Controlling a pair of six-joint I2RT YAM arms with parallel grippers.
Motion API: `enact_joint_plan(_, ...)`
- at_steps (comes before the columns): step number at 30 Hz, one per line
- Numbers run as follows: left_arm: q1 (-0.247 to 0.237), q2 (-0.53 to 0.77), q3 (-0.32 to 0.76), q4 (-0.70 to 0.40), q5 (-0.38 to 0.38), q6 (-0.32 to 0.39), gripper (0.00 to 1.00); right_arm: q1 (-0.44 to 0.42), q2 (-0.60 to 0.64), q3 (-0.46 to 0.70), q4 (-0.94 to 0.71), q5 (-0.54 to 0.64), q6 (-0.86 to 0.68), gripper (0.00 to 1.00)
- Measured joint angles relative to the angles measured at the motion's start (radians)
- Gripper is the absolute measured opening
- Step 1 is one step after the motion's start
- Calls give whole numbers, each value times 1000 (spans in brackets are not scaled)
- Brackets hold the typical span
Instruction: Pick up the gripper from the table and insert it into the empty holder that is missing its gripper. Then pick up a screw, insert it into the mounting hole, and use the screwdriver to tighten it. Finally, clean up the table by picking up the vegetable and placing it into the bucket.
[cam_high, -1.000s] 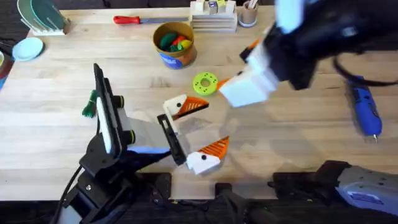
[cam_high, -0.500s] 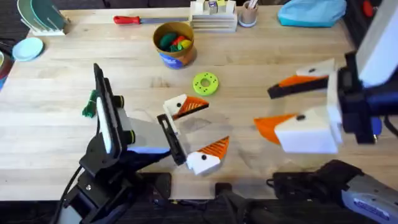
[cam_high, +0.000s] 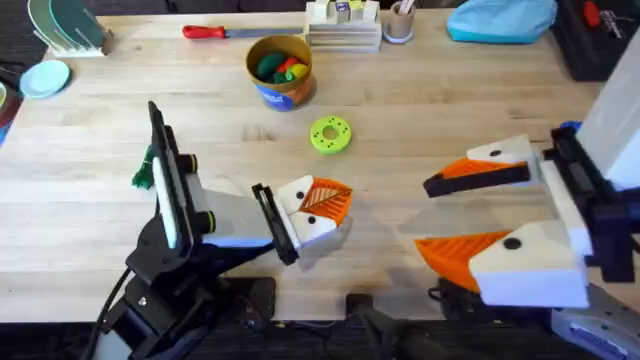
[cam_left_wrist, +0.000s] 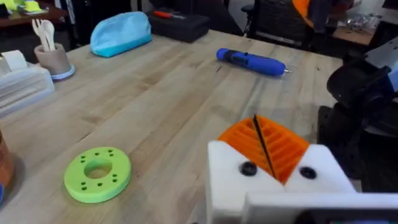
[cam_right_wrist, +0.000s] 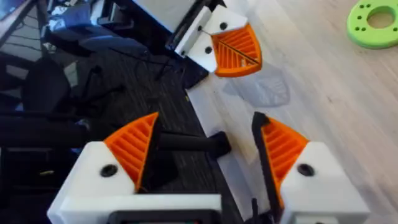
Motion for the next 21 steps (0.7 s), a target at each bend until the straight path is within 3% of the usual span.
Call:
enact_joint_plan(6,0,0,0,-14,-6,0,5,0,0,-1,1,-2,0,853)
enact_joint_plan(12,0,0,0,-11,-8,0,5,-36,23,-1,3,227,40,857)
enact_joint_plan(16,0,0,0,-11,-9,0,5,-141,103,-1,7,377,58,857)
enact_joint_plan(21,0,0,0,-14,-9,0,5,-367,255,-1,67,520,59,857)
